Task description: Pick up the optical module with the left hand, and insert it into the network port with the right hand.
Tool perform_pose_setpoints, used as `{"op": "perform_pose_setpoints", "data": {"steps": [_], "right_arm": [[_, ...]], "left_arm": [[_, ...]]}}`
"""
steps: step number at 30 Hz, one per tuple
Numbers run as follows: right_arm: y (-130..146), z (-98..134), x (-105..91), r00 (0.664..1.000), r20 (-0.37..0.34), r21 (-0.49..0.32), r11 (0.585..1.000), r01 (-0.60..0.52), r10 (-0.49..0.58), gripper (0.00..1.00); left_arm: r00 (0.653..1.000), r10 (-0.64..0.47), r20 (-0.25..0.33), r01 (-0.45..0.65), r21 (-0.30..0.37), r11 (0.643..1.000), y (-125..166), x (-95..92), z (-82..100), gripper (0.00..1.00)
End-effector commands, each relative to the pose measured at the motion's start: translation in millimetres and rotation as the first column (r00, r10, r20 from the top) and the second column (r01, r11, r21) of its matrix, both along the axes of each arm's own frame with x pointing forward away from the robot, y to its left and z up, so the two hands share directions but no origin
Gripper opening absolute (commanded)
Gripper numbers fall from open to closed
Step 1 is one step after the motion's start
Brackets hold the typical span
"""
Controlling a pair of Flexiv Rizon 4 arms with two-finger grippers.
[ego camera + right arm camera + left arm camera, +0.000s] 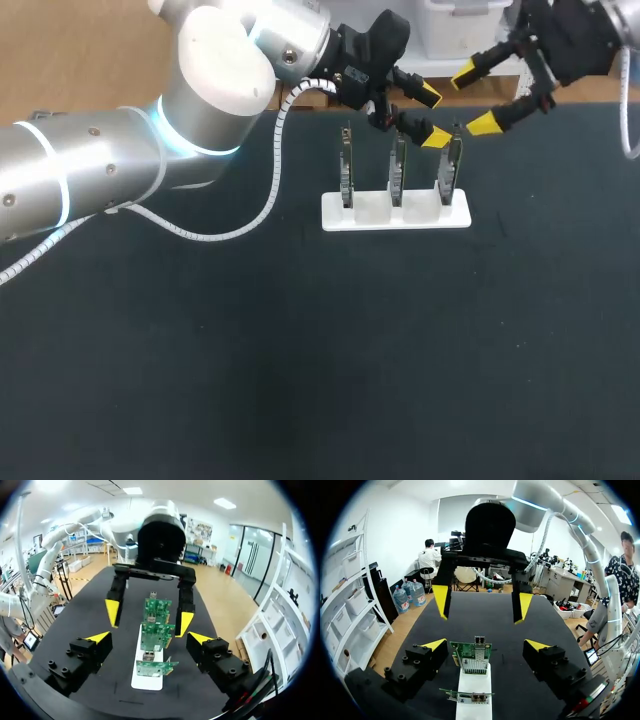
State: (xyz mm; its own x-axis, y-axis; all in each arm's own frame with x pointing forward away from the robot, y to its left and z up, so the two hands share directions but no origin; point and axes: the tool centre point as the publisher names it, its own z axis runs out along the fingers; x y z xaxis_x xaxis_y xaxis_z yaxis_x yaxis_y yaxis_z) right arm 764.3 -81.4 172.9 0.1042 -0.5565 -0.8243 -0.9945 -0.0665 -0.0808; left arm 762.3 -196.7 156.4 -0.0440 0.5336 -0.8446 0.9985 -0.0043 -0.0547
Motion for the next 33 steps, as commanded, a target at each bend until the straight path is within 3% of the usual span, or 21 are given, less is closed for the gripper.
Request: {"op": "perform_pose_setpoints", "data": {"steps": [1,4,8,9,10,11,12,33], "right_arm": [[-20.5,-2.0,-8.4,1.000,0.015,0.104,0.995,-0.009,0.007,1.00],[-25.4,-0.9,-9.8,1.000,0.028,0.171,0.985,-0.009,0.004,1.00],[-27.4,0.5,-10.2,0.999,0.029,0.169,0.985,-0.021,0.016,0.97],[-27.6,0.3,-10.1,0.999,0.029,0.168,0.986,-0.022,0.017,0.48],[-27.7,0.2,-10.0,0.999,0.031,0.167,0.986,-0.024,0.019,0.32],[-27.8,0.3,-9.9,0.999,0.033,0.162,0.986,-0.027,0.022,0.09],[-27.8,0.3,-9.9,0.999,0.034,0.161,0.987,-0.028,0.023,0.00],[-6.1,3.6,-5.1,0.997,0.051,0.160,0.985,-0.060,0.052,0.00]], "left_arm": [[1.000,-0.002,-0.003,0.002,0.004,1.000,-1.1,1.7,0.3,1.00],[1.000,-0.002,-0.003,0.002,0.004,1.000,-1.1,1.7,0.3,1.00],[1.000,-0.002,-0.003,0.002,0.004,1.000,-1.1,1.7,0.3,1.00],[1.000,-0.002,-0.003,0.002,0.004,1.000,-1.1,1.7,0.3,1.00],[1.000,-0.002,-0.003,0.002,0.004,1.000,-1.1,1.7,0.3,1.00],[1.000,-0.002,-0.003,0.002,0.004,1.000,-1.1,1.7,0.3,1.00],[1.000,-0.002,-0.003,0.002,0.004,1.000,-1.1,1.7,0.3,1.00],[1.000,-0.002,-0.003,0.002,0.004,1.000,-1.1,1.7,0.3,1.00]]}}
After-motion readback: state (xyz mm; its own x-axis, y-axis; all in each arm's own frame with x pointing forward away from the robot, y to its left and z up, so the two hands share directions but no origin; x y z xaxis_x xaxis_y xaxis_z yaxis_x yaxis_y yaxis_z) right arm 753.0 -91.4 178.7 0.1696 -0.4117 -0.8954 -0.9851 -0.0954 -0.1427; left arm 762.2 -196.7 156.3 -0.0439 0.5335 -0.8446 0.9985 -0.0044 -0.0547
